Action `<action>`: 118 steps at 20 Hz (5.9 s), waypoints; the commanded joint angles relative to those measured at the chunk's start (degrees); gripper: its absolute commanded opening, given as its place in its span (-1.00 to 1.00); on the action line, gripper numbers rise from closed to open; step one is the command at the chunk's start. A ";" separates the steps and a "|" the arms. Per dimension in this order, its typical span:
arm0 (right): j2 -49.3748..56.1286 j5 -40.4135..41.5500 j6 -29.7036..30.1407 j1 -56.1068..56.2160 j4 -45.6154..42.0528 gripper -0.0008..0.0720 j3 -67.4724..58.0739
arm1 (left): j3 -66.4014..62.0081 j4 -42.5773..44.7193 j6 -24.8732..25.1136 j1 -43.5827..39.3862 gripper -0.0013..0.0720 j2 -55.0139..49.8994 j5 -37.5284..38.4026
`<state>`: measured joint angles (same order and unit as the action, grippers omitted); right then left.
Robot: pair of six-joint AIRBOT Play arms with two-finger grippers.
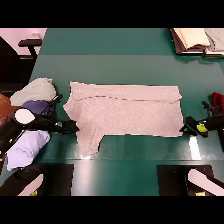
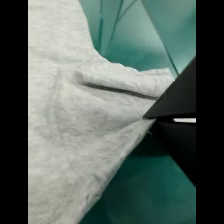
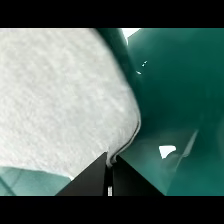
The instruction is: Fold the shirts.
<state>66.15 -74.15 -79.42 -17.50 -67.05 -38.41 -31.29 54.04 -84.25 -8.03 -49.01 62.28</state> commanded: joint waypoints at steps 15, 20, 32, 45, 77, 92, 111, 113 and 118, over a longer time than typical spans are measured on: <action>-15.98 -10.32 -0.09 3.63 -14.80 -0.95 -6.14 | -9.81 9.38 -9.49 -0.02 -0.92 7.93 8.83; -2.49 -4.96 -0.02 4.02 -7.10 -0.95 -19.26 | -18.43 10.14 -3.72 -0.02 -0.91 -9.66 -1.42; 19.52 -1.20 0.52 8.63 1.51 -0.12 -35.71 | -25.99 10.03 -2.93 -0.02 0.74 -23.21 -13.00; 24.20 -3.91 13.14 -6.62 12.04 0.65 -22.84 | -30.42 2.38 -2.75 -2.80 -0.91 -23.23 -9.27; 1.27 5.22 4.20 41.62 18.05 -0.94 -45.57 | -53.22 -5.81 -5.70 -27.50 -0.91 -55.15 -17.46; 24.81 19.78 14.51 71.67 27.67 0.59 -54.23 | -54.23 20.79 -5.73 10.58 -0.91 -13.51 -5.55; 25.49 11.89 7.39 36.26 31.58 0.80 -21.99 | -53.99 20.11 -3.78 11.04 -0.91 -13.25 -0.07; 28.00 13.70 8.59 38.56 34.62 0.73 -22.03 | -53.99 20.09 -3.78 11.04 -0.91 -13.25 -0.04; 32.50 15.04 8.59 43.78 33.88 0.19 -29.29 | -53.99 19.02 -3.78 10.99 -0.91 -13.25 -0.02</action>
<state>95.98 -60.42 -71.35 23.75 -34.09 -64.16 -85.27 73.87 -88.05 2.98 -62.30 62.19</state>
